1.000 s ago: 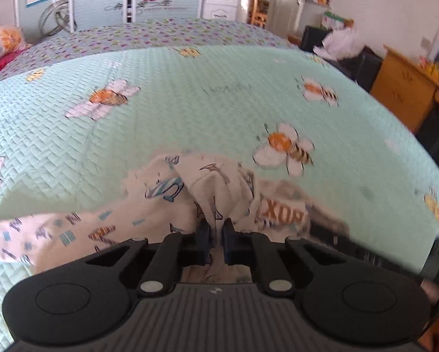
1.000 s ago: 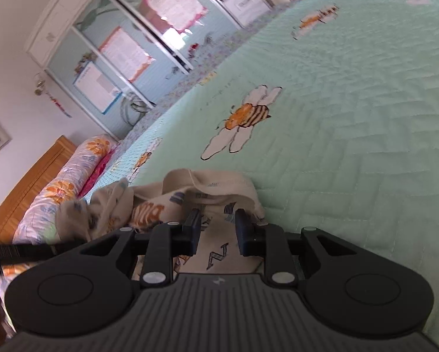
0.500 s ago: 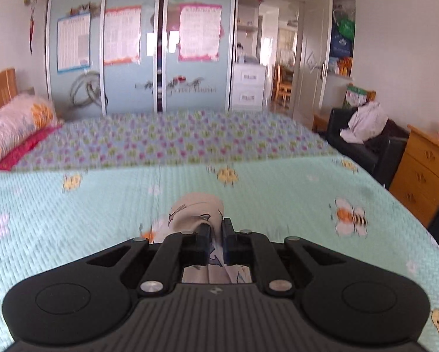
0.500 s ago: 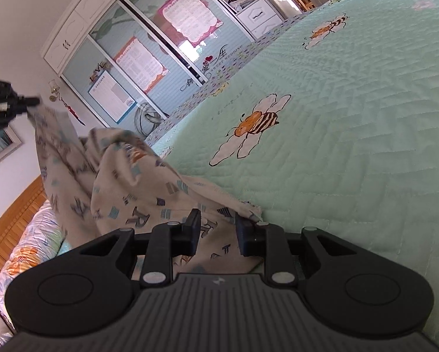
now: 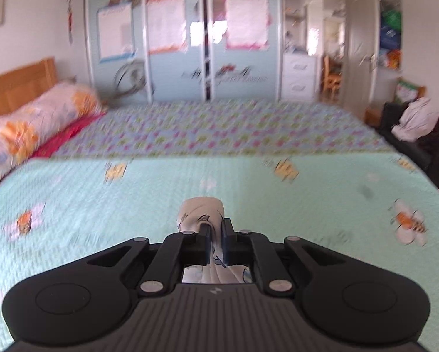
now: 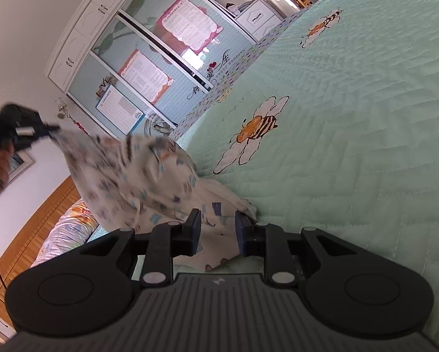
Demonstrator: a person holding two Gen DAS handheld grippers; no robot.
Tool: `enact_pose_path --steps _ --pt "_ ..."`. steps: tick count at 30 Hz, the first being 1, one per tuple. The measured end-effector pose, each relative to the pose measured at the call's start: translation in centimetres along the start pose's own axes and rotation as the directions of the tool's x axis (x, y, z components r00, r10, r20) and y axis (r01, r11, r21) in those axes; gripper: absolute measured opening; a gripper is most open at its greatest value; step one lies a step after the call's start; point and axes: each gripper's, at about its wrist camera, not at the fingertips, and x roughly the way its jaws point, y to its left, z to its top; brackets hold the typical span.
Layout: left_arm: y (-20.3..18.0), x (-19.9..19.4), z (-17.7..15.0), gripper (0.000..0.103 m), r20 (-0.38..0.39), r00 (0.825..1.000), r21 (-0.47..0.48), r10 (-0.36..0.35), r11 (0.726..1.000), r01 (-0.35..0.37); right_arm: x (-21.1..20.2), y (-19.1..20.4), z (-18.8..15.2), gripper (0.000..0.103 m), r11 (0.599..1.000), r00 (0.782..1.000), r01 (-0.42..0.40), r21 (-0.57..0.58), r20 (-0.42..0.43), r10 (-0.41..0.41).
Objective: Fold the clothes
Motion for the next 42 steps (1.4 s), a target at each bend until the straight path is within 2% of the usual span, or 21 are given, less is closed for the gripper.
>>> enact_pose_path --steps 4,7,9,13,17,20,22,24,25,27,28,29,30,32,34,38,42 --pt "3.2 1.7 -3.1 0.007 -0.05 0.992 -0.003 0.118 0.993 -0.119 0.1 -0.2 0.0 0.026 1.0 1.0 -0.009 0.009 -0.007 0.009" --pt "6.3 3.0 -5.6 0.007 -0.135 0.969 -0.035 0.206 0.976 -0.213 0.1 -0.2 0.0 0.026 1.0 1.0 -0.009 0.009 -0.01 0.009" --pt "8.6 4.0 -7.6 0.007 -0.197 0.955 -0.089 0.221 0.966 -0.242 0.2 -0.2 0.0 0.026 1.0 1.0 -0.006 0.005 -0.013 0.006" --pt "12.2 5.4 -12.2 0.007 -0.305 0.931 -0.162 0.2 0.952 -0.258 0.2 -0.2 0.0 0.026 1.0 1.0 -0.003 0.002 -0.017 0.003" --pt "14.4 6.0 -16.4 0.01 -0.399 0.91 -0.256 0.117 0.938 -0.232 0.3 -0.2 0.0 0.026 1.0 1.0 -0.002 0.001 -0.021 0.002" --pt "15.5 5.3 -18.1 0.012 -0.409 0.912 -0.367 0.043 0.907 -0.207 0.3 -0.2 0.0 0.025 1.0 1.0 0.002 -0.002 -0.022 -0.002" --pt "16.2 4.0 -18.8 0.017 -0.404 0.915 -0.434 0.018 0.876 -0.209 0.4 -0.1 0.0 0.025 1.0 1.0 0.003 -0.003 -0.023 -0.003" --pt "16.8 2.1 -19.2 0.043 -0.391 0.919 -0.495 0.047 0.831 -0.254 0.4 -0.1 0.0 0.025 1.0 1.0 0.003 -0.003 -0.023 -0.003" --pt "17.1 1.2 -19.4 0.047 -0.385 0.921 -0.517 0.063 0.812 -0.271 0.3 -0.1 0.0 0.025 1.0 1.0 0.004 -0.002 -0.024 -0.004" --pt "17.6 -0.3 -20.0 0.048 -0.353 0.934 -0.552 0.051 0.795 -0.252 0.4 0.0 0.0 0.025 1.0 1.0 0.007 -0.005 -0.025 -0.007" --pt "17.5 -1.0 -20.2 0.048 -0.336 0.941 -0.547 0.051 0.802 -0.239 0.4 0.0 0.0 0.025 1.0 1.0 0.009 -0.006 -0.025 -0.009" --pt "17.0 -1.6 -20.3 0.048 -0.319 0.946 -0.52 0.06 0.823 -0.228 0.4 0.0 0.0 0.025 1.0 1.0 0.011 -0.008 -0.026 -0.011" --pt "16.2 -2.0 -20.2 0.047 -0.302 0.95 -0.468 0.076 0.856 -0.217 0.5 0.2 0.0 0.026 1.0 0.999 0.019 -0.017 -0.027 -0.019" --pt "13.4 -2.1 -19.8 0.047 -0.263 0.958 -0.307 0.114 0.932 -0.195 0.6 0.8 -0.1 0.026 0.998 0.999 0.041 -0.044 -0.03 -0.042" --pt "10.5 -2.0 -19.7 0.048 -0.213 0.97 -0.17 0.118 0.973 -0.156 0.7 1.4 -0.2 0.028 0.995 0.997 0.061 -0.073 -0.033 -0.063" --pt "6.8 -0.9 -19.8 0.048 -0.161 0.985 -0.042 0.057 0.997 -0.065 0.6 1.7 -0.3 0.033 0.993 0.997 0.068 -0.098 -0.037 -0.072" --pt "5.9 0.0 -20.8 0.048 -0.168 0.985 0.025 0.049 0.999 -0.045 0.6 2.0 -0.5 0.034 0.991 0.996 0.071 -0.115 -0.04 -0.077"
